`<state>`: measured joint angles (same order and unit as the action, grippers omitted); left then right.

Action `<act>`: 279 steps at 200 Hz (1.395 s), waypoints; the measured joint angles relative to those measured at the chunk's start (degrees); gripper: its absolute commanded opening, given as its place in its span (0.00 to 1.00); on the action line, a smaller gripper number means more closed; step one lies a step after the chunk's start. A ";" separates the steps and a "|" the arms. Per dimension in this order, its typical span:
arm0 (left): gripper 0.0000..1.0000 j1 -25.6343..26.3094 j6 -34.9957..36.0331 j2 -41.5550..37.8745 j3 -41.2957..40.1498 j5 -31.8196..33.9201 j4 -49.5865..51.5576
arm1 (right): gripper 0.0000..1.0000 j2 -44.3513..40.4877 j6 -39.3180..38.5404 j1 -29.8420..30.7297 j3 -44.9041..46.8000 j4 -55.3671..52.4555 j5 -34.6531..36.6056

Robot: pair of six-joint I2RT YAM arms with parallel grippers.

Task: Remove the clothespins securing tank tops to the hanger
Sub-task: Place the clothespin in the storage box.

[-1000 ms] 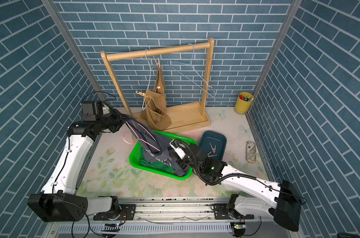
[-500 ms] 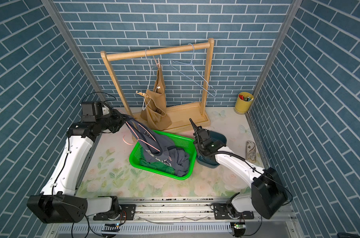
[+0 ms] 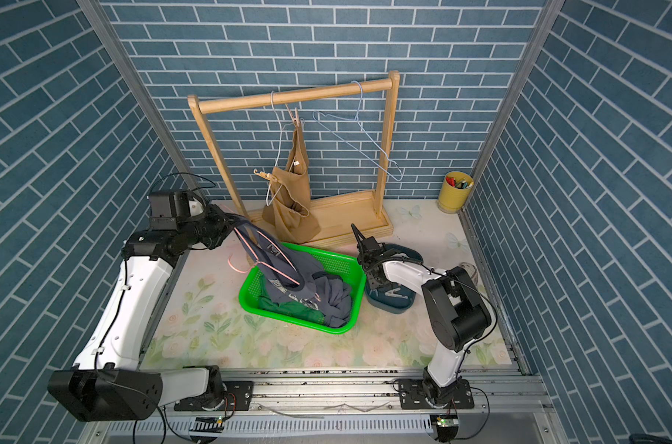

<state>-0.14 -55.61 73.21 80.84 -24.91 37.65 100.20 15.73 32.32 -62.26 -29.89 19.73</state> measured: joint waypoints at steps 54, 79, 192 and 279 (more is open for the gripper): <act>0.00 0.00 0.00 -0.42 -0.76 -0.07 -0.04 | 0.57 0.22 0.57 -0.59 0.00 0.74 -1.44; 0.00 0.00 0.00 -0.61 -1.11 -0.24 -0.07 | 0.60 -0.98 0.48 -0.74 0.31 0.74 -2.23; 0.00 0.00 0.00 -1.25 -1.27 -0.33 -0.24 | 0.61 -24.96 0.55 18.10 -6.19 1.05 -13.79; 0.00 0.44 0.83 -3.19 -1.79 -0.57 -0.37 | 0.55 -4.68 3.69 25.14 -23.67 7.37 -23.32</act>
<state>0.30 -54.78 70.02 79.05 -25.47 37.28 95.53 19.42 57.45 -85.93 -22.52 -3.60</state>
